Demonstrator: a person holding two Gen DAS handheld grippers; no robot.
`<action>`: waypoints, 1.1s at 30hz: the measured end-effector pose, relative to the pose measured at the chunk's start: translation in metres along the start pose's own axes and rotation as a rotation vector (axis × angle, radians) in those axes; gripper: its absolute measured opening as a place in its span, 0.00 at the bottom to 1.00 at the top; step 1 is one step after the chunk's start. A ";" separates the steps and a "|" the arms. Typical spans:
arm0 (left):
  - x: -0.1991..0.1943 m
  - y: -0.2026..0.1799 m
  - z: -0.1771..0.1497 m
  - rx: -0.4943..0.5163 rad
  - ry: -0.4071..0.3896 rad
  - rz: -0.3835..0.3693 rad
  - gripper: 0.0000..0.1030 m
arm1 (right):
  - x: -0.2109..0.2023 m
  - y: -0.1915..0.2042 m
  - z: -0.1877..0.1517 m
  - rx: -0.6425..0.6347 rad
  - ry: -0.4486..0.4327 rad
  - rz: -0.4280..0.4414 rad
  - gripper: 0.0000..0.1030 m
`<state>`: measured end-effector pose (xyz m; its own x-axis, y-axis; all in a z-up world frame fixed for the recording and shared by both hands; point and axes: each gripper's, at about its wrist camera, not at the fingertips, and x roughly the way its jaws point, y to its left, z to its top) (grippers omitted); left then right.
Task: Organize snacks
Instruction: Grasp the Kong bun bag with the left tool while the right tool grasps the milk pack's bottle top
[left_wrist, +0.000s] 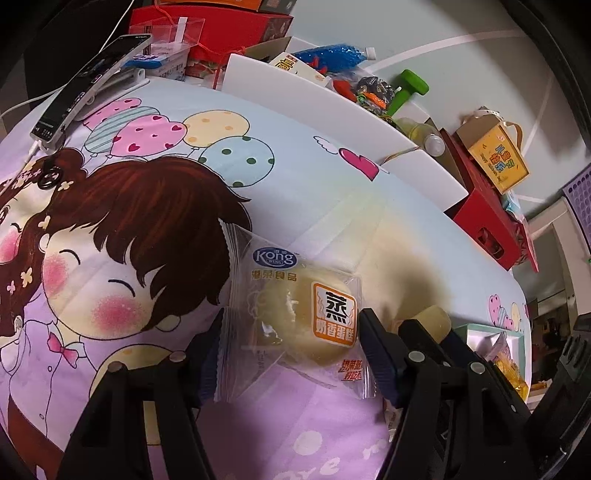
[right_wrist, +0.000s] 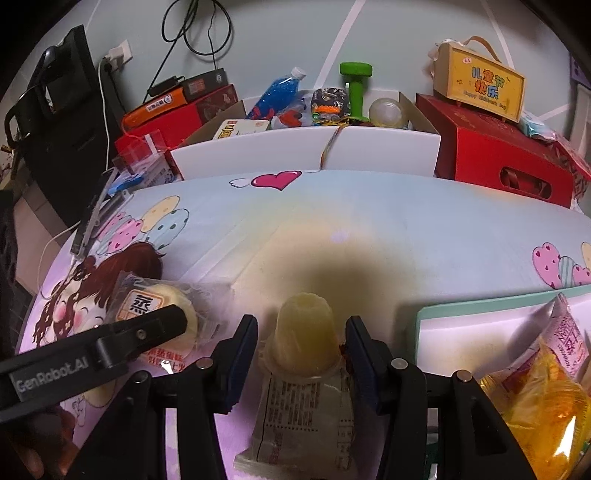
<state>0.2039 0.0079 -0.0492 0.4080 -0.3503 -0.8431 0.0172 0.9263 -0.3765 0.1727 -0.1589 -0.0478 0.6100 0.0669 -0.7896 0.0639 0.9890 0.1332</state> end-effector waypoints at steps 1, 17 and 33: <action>0.001 -0.001 0.000 0.003 0.001 0.001 0.67 | 0.000 0.000 0.000 0.000 -0.002 -0.001 0.50; 0.003 -0.009 -0.001 0.030 0.000 -0.009 0.60 | 0.000 0.001 -0.001 -0.011 -0.002 -0.022 0.37; -0.033 -0.013 -0.002 0.013 -0.049 -0.070 0.58 | -0.045 -0.004 0.008 -0.008 -0.055 -0.048 0.29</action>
<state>0.1887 0.0070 -0.0168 0.4492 -0.4077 -0.7950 0.0590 0.9014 -0.4289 0.1516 -0.1664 -0.0084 0.6488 0.0119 -0.7609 0.0883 0.9919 0.0908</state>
